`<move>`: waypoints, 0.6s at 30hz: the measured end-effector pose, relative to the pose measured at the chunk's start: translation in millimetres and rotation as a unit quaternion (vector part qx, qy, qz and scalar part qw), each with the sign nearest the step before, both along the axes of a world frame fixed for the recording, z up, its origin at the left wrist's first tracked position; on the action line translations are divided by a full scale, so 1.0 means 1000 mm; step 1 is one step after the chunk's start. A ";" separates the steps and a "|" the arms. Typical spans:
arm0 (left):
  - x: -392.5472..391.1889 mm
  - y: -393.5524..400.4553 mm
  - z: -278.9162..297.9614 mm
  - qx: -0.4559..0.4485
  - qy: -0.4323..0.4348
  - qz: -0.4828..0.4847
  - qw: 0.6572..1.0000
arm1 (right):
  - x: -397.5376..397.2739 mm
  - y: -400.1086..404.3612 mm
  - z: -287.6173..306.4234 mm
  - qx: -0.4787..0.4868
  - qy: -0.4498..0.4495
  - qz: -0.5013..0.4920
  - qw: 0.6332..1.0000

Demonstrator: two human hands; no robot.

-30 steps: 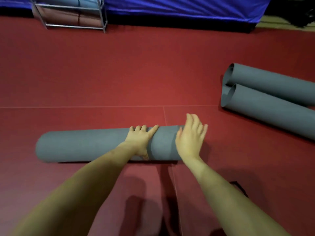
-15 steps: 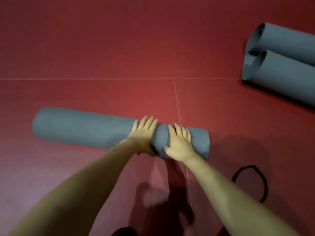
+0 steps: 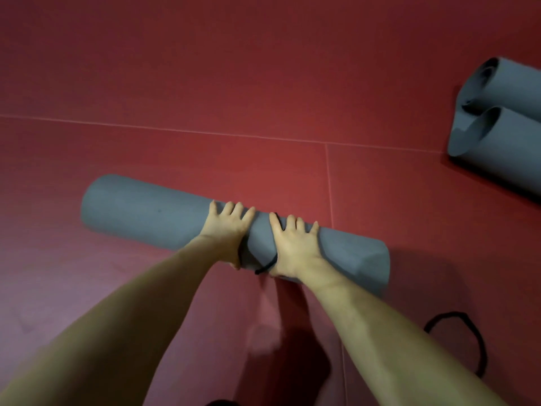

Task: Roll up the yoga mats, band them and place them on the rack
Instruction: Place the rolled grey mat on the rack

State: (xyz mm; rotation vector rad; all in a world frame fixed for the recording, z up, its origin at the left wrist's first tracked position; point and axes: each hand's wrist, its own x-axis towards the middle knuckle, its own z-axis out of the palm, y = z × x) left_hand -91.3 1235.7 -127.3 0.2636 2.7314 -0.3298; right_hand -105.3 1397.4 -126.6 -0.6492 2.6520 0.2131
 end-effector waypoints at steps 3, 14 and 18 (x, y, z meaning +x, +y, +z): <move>-0.005 -0.002 0.017 0.005 -0.003 0.006 1.000 | -0.004 0.002 0.016 -0.022 0.018 0.013 1.000; -0.031 0.044 0.169 0.003 0.030 0.004 1.000 | -0.033 0.049 0.163 -0.046 0.086 0.009 0.995; -0.029 0.050 0.265 -0.009 0.028 0.000 1.000 | -0.030 0.056 0.255 -0.046 0.097 0.016 0.994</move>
